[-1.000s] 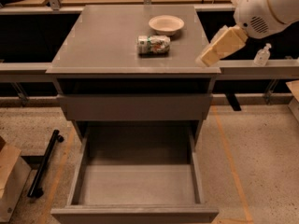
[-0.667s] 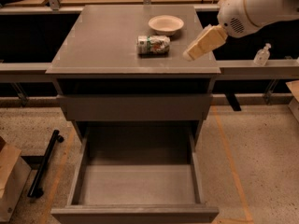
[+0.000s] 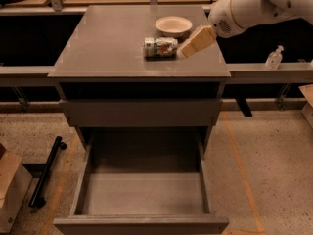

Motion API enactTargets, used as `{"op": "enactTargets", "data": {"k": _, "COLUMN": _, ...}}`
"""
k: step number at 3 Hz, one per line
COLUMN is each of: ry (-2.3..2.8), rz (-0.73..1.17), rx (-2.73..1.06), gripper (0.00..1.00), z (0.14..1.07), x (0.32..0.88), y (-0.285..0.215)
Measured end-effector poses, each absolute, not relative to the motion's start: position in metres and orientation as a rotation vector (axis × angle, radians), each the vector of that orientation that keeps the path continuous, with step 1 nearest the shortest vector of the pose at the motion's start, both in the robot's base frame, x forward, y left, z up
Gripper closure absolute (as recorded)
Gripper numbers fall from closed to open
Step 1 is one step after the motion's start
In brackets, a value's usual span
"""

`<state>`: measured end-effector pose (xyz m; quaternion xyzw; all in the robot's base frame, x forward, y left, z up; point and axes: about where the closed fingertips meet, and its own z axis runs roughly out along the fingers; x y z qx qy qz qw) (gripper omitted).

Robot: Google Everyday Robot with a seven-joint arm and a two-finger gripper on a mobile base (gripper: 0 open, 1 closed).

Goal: Place 7up can into middle drawer

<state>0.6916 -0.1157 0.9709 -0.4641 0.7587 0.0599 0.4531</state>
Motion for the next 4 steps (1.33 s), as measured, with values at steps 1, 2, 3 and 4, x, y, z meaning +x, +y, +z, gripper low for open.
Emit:
{"op": "enactTargets", "data": {"k": 1, "ry": 1.909, "rz": 0.136, "rx": -1.140, "gripper": 0.00, "z": 0.962, "x": 0.693, "y": -0.115}}
{"op": "enactTargets", "data": {"k": 2, "ry": 1.932, "rz": 0.182, "rx": -1.103, "gripper": 0.00, "z": 0.939, "x": 0.700, "y": -0.102}}
{"op": "enactTargets", "data": {"k": 3, "ry": 1.939, "rz": 0.232, "rx": -1.098, "gripper": 0.00, "z": 0.915, "x": 0.716, "y": -0.082}}
{"op": "enactTargets", "data": {"k": 4, "ry": 1.946, "rz": 0.281, "rx": -1.118, "gripper": 0.00, "z": 0.893, "x": 0.734, "y": -0.063}}
